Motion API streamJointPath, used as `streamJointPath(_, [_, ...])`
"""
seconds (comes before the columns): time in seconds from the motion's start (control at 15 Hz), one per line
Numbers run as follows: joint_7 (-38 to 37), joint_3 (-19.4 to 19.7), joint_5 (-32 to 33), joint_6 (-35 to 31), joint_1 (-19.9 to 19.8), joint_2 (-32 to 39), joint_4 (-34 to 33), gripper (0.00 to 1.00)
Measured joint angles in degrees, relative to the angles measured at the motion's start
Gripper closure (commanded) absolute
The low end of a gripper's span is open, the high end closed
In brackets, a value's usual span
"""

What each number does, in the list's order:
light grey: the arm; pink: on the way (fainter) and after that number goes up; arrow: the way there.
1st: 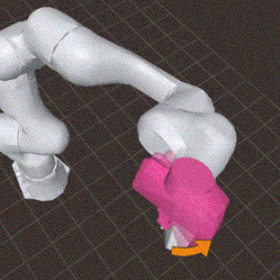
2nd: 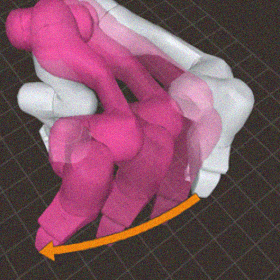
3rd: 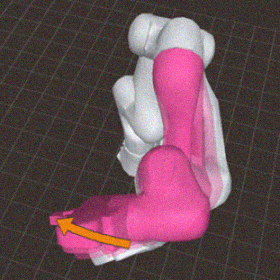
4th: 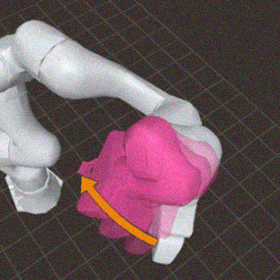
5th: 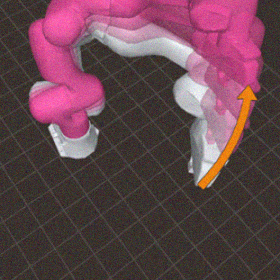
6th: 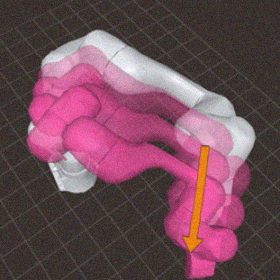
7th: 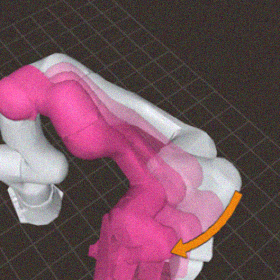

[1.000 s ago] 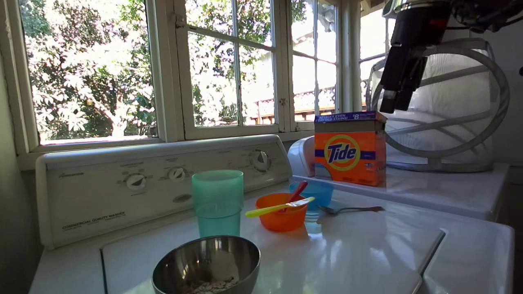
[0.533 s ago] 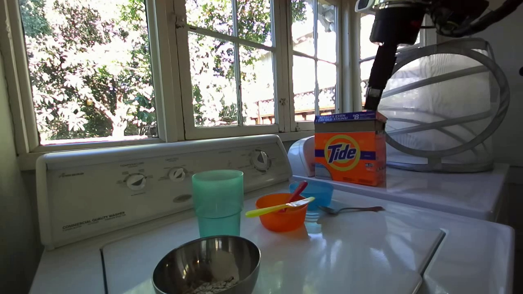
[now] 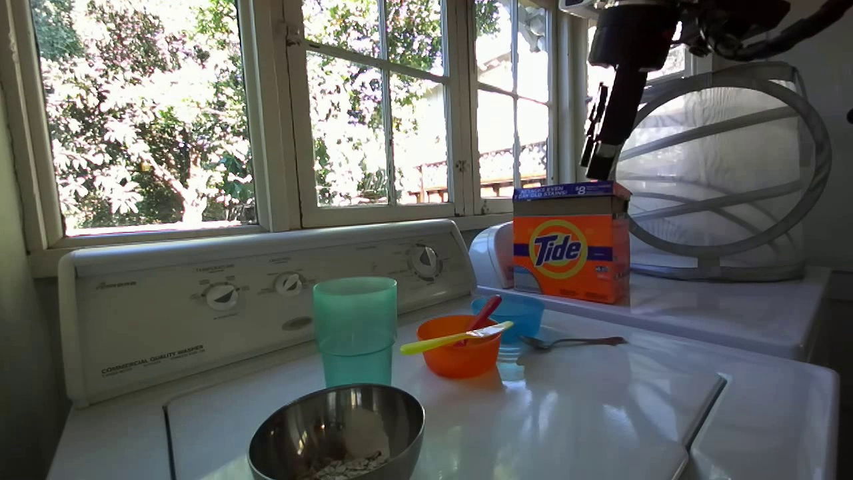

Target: Put the yellow knife in the green cup and then use the pink spoon to transfer a spoonful of contents from the silver bowl to the orange bowl

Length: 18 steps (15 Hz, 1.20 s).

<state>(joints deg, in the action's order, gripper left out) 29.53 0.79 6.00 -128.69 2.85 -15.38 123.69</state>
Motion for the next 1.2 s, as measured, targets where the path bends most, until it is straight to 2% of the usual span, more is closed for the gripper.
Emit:
streamJointPath(0.33, [10.45, -1.45, -0.07, -0.61, 4.08, 2.93, -2.49, 0.00])
streamJointPath(0.53, [17.63, -2.02, -0.14, -1.46, 5.21, 6.68, -4.94, 0.00])
streamJointPath(0.93, [18.46, -2.45, 1.33, -1.49, 4.95, 7.70, -5.61, 0.00])
streamJointPath(1.2, [19.07, -4.93, 10.48, -1.49, 5.01, 14.32, -7.89, 0.00])
